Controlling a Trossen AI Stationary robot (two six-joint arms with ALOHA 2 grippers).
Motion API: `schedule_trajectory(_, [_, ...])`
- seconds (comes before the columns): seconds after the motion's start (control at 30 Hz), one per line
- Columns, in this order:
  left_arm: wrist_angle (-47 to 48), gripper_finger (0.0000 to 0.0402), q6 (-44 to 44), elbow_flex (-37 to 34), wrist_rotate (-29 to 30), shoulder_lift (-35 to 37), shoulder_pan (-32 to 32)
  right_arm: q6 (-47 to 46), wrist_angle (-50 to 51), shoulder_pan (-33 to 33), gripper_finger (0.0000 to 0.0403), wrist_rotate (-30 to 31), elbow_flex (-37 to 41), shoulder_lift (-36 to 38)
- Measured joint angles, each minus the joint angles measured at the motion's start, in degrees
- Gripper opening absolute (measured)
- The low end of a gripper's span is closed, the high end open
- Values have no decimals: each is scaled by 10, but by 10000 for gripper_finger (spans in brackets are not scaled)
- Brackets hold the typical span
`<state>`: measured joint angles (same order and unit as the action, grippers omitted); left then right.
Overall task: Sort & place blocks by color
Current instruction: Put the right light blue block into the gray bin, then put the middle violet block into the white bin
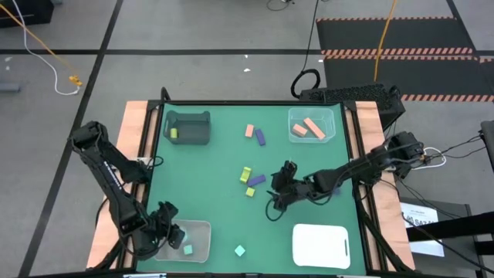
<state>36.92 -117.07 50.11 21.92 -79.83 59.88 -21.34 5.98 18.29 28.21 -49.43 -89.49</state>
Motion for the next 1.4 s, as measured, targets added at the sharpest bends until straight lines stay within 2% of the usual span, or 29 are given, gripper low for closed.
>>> schedule_trajectory(0.13, [-5, 140, -5, 0, -29, 0, 0, 45, 0, -23, 295, -5, 0, 0])
schedule_trajectory(0.33, [-64, 194, -4, 0, -59, 0, 0, 112, -20, -61, 295, -74, 0, -2])
schedule_trajectory(0.43, [-116, 213, 24, 0, -43, 0, 0, 140, -37, -81, 295, -80, 0, -13])
schedule_trajectory(0.53, [-160, 225, 61, 0, 4, 0, 0, 161, -63, -105, 295, -110, 0, -30])
schedule_trajectory(0.63, [-195, 229, 101, 0, 46, 0, -2, 177, -89, -128, 295, -147, 0, -52])
schedule_trajectory(0.77, [-225, 230, 147, 0, 72, 0, -11, 191, -93, -154, 294, -188, 0, -77])
schedule_trajectory(1.17, [-237, 230, 227, 0, 77, 0, -42, 193, -159, -195, 277, -292, -1, -142])
schedule_trajectory(1.4, [-236, 230, 239, 0, 77, 0, -45, 192, -176, -194, 272, -299, -1, -144])
